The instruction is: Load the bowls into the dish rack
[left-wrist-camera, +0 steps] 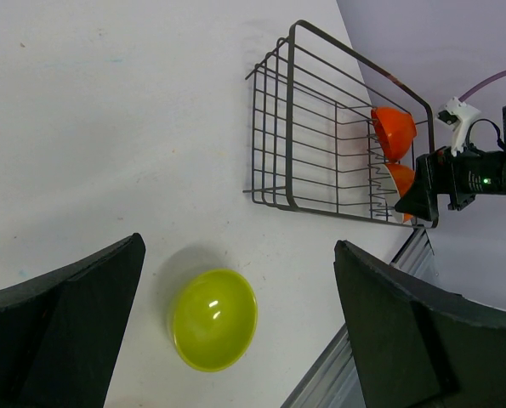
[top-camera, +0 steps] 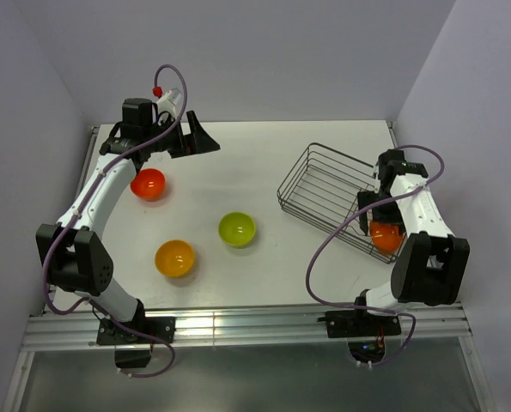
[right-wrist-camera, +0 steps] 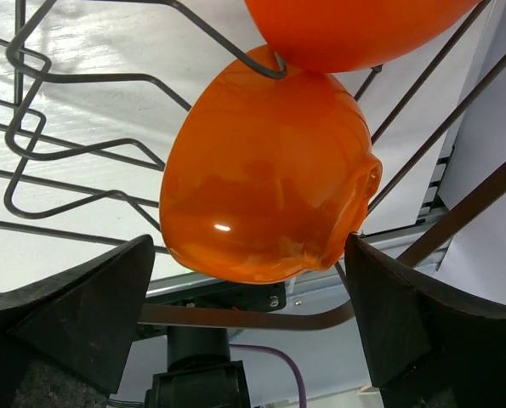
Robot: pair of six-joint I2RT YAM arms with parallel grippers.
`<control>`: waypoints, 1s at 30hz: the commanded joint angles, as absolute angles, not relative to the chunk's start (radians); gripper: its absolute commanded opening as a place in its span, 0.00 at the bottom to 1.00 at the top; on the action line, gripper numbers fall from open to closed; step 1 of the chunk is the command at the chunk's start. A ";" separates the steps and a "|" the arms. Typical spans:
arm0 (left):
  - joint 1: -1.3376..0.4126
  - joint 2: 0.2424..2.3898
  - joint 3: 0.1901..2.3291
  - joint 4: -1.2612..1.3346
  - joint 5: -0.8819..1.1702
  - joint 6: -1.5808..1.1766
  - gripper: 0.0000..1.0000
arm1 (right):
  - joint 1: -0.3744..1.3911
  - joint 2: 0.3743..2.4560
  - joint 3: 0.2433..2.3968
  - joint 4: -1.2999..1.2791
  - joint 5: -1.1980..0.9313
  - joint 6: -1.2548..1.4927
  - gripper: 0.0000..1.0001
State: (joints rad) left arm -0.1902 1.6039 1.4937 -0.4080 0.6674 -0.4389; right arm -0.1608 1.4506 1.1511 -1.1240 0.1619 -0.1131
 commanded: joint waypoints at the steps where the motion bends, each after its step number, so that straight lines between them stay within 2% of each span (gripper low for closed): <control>1: -0.187 1.600 1.497 -0.374 0.683 -0.436 0.99 | -0.150 1.404 1.169 -1.140 0.158 -0.112 1.00; 8: -0.187 1.603 1.503 -0.382 0.686 -0.430 1.00 | -0.144 1.367 1.201 -1.157 0.147 -0.132 1.00; 16: -0.183 1.627 1.557 -0.469 0.701 -0.324 0.99 | -0.144 1.301 1.388 -1.193 0.075 -0.225 1.00; 22: -0.080 1.637 1.542 -0.485 0.838 -0.256 1.00 | -0.144 1.308 1.575 -1.204 -0.067 -0.307 1.00; 30: -0.064 1.647 1.626 -0.659 0.686 -0.013 0.99 | -0.144 1.364 1.769 -1.194 -0.359 -0.282 1.00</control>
State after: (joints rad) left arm -0.0574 1.6531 1.5669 -0.5938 0.7307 -0.1535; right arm -0.1528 1.3376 1.7088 -1.2018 -0.2131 -0.2855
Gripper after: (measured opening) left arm 0.995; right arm 0.997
